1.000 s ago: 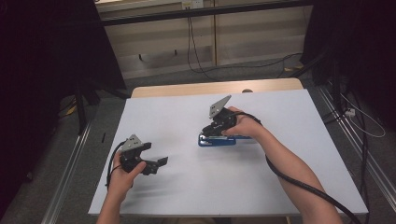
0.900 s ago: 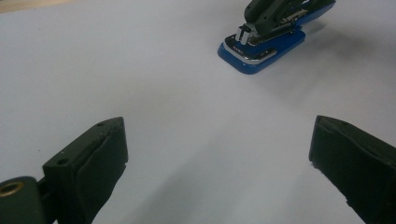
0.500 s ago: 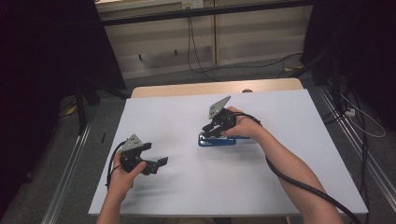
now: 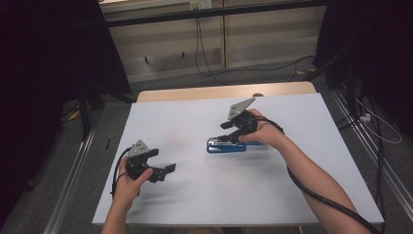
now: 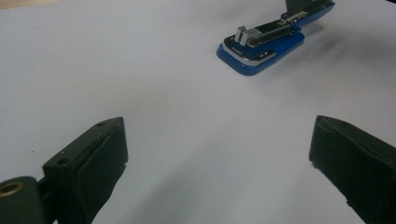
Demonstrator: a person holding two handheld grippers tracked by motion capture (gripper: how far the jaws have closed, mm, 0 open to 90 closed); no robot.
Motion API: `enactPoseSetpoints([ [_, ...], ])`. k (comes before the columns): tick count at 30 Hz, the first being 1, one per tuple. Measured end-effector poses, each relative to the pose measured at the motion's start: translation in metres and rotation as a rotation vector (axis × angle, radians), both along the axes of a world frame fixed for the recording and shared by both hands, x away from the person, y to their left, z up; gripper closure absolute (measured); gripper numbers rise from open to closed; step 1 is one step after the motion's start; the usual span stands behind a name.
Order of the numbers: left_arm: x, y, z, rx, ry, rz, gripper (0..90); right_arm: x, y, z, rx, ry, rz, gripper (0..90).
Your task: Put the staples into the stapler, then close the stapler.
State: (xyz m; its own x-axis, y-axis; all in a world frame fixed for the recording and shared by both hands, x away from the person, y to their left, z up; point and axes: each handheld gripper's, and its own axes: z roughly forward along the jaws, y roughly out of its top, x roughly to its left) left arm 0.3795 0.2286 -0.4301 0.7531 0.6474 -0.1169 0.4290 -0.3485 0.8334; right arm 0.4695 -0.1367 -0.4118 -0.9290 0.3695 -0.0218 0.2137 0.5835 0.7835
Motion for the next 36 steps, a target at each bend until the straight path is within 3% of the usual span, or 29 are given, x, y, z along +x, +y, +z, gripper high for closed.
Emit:
enactPoseSetpoints([
  [10, 0.002, -0.001, 0.001, -0.01, 0.002, -0.001, 4.6, -0.011, -0.017, -0.001, 0.017, 0.023, -0.096, 25.3],
  [13, 0.002, -0.003, 0.002, -0.03, 0.001, 0.002, 4.6, -0.015, -0.022, -0.002, 0.02, 0.024, -0.116, 21.2],
  [17, 0.003, -0.004, 0.002, -0.021, -0.001, -0.006, 4.6, -0.02, -0.031, -0.002, 0.03, 0.022, -0.169, 19.4],
  [21, 0.002, -0.005, 0.002, -0.028, -0.004, -0.004, 4.6, -0.027, -0.039, -0.004, -0.034, 0.0, -0.225, 17.4],
  [36, 0.002, -0.01, 0.002, -0.028, -0.011, -0.007, 4.6, -0.063, -0.076, -0.004, 0.007, -0.023, -0.302, 14.2],
])
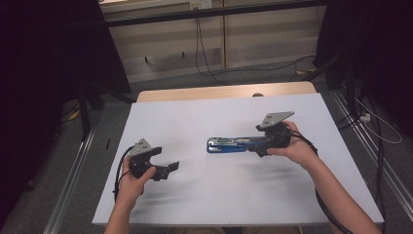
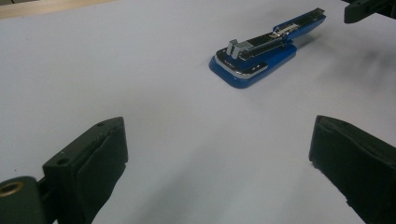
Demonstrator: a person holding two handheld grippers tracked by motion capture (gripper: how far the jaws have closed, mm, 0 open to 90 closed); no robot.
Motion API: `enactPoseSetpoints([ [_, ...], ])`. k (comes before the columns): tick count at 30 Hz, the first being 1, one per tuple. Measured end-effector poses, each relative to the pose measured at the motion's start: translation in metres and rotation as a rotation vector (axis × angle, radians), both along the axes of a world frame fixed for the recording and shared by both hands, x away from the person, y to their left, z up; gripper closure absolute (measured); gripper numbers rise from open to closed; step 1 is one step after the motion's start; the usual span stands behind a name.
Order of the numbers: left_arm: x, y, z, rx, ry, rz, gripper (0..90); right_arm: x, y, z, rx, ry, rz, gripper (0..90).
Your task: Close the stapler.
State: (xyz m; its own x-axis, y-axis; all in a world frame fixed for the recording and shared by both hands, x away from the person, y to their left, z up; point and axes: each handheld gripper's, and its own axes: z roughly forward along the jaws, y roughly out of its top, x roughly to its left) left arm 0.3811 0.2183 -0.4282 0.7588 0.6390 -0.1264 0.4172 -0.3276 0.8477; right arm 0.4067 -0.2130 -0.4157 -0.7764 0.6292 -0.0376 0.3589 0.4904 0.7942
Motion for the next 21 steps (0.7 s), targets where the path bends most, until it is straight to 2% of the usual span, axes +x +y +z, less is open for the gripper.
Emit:
enactPoseSetpoints([
  [3, 0.0, -0.002, -0.001, -0.005, 0.001, -0.007, 4.6, -0.006, -0.007, 0.001, -0.003, -0.007, -0.013, 13.0],
  [8, 0.0, -0.004, 0.0, -0.006, -0.007, -0.003, 4.5, -0.013, -0.017, 0.0, 0.03, -0.015, -0.049, 12.7],
  [12, -0.001, -0.009, 0.0, -0.009, 0.0, -0.024, 4.6, -0.02, -0.024, -0.003, 0.076, -0.007, -0.093, 11.7],
  [16, 0.001, -0.016, 0.003, -0.015, 0.0, -0.034, 4.5, -0.027, -0.034, -0.008, 0.098, 0.003, -0.148, 10.0],
  [19, 0.003, -0.021, 0.002, -0.017, 0.006, -0.036, 4.5, -0.032, -0.042, -0.01, 0.089, 0.002, -0.186, 9.7],
  [21, 0.005, -0.024, 0.001, -0.02, 0.005, -0.046, 4.5, -0.037, -0.046, -0.012, 0.1, -0.004, -0.209, 9.7],
])
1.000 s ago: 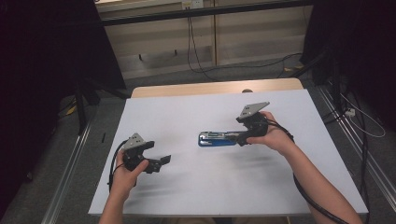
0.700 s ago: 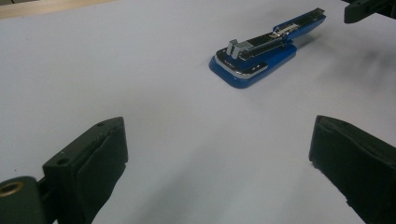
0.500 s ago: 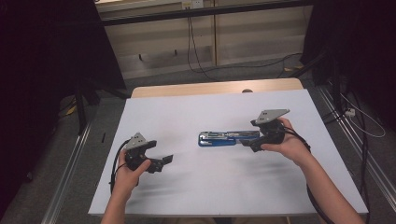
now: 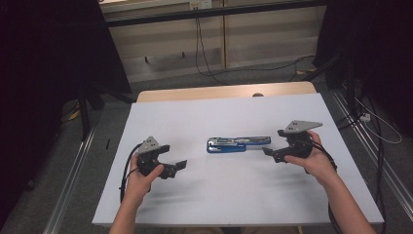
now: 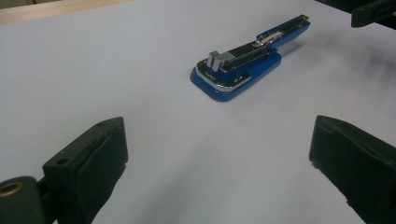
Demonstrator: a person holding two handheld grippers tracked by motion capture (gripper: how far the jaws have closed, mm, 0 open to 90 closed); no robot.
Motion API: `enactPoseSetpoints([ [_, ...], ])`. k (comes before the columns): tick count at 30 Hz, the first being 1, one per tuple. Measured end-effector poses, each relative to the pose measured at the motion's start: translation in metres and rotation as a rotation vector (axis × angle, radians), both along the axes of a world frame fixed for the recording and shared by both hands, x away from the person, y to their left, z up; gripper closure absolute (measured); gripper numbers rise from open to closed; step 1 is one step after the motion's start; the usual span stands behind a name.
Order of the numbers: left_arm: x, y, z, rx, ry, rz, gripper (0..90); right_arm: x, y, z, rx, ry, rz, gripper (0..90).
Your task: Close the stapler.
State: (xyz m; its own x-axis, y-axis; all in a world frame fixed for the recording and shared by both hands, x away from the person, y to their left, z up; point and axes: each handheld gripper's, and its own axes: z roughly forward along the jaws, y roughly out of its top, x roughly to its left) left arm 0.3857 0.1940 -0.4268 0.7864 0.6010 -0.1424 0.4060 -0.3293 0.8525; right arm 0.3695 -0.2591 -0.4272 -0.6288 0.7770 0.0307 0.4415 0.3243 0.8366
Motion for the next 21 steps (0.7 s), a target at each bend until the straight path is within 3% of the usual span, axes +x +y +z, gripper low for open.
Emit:
enactPoseSetpoints([
  [4, 0.003, -0.01, 0.0, -0.008, 0.004, -0.011, 4.2, -0.008, -0.005, -0.005, -0.019, 0.006, -0.017, 9.0],
  [9, 0.007, -0.026, 0.0, -0.01, -0.001, -0.032, 4.2, -0.006, -0.01, -0.008, 0.048, 0.008, -0.061, 8.4],
  [13, 0.01, -0.036, -0.002, 0.005, -0.001, -0.043, 4.2, -0.006, -0.013, -0.008, 0.05, -0.007, -0.096, 8.4],
  [17, 0.013, -0.041, -0.005, -0.008, 0.006, -0.029, 4.2, -0.005, -0.015, -0.007, 0.046, -0.016, -0.116, 12.2],
  [21, 0.017, -0.045, -0.004, -0.029, 0.008, -0.031, 4.3, -0.005, -0.015, -0.007, 0.02, -0.04, -0.099, 10.6],
])
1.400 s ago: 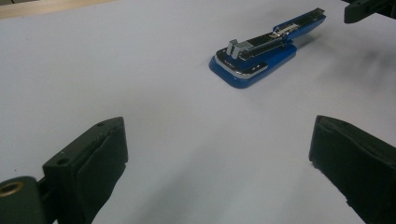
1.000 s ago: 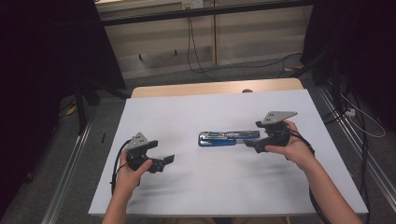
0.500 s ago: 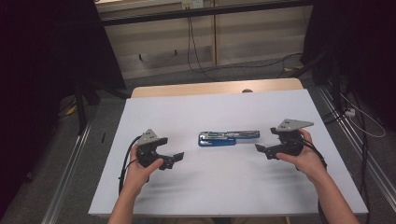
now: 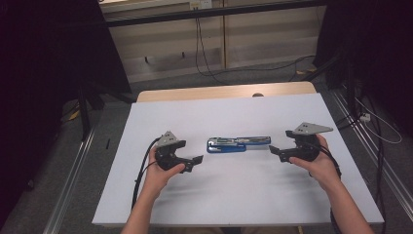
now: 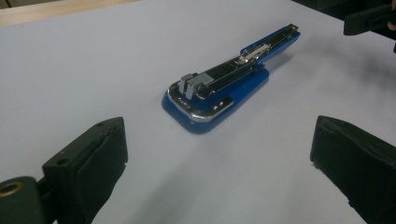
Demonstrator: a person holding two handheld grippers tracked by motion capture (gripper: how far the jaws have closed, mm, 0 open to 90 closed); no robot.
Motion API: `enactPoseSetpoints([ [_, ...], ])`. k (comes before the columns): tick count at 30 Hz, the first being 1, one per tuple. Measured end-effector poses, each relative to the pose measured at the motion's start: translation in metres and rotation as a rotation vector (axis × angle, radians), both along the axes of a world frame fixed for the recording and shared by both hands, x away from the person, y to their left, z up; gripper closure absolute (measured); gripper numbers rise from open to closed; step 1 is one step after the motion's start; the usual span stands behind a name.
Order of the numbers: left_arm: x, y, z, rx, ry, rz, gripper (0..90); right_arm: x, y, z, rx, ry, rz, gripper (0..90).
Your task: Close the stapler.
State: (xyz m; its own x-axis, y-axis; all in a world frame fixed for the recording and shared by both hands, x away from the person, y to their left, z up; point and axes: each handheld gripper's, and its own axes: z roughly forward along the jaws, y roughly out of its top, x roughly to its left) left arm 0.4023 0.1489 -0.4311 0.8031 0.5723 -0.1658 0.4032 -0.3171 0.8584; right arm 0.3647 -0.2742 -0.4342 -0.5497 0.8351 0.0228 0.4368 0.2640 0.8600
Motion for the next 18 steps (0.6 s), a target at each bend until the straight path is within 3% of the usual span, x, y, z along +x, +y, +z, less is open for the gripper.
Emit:
enactPoseSetpoints([
  [2, 0.002, -0.003, 0.001, 0.02, -0.009, 0.007, 4.3, 0.0, 0.0, 0.0, 0.006, 0.002, -0.009, 9.9],
  [6, 0.005, -0.007, 0.001, 0.014, -0.008, 0.022, 4.5, 0.001, 0.001, 0.0, 0.022, 0.012, -0.017, 8.1],
  [10, 0.007, -0.01, -0.002, 0.044, -0.008, 0.015, 6.5, 0.0, -0.001, 0.001, 0.044, 0.019, -0.04, 13.1],
  [16, 0.009, -0.012, 0.0, 0.043, -0.035, 0.026, 12.3, -0.002, -0.006, 0.002, 0.056, 0.004, -0.062, 27.3],
  [18, 0.01, -0.014, 0.0, 0.047, -0.04, 0.036, 15.4, -0.002, -0.006, 0.002, 0.058, 0.005, -0.061, 37.1],
])
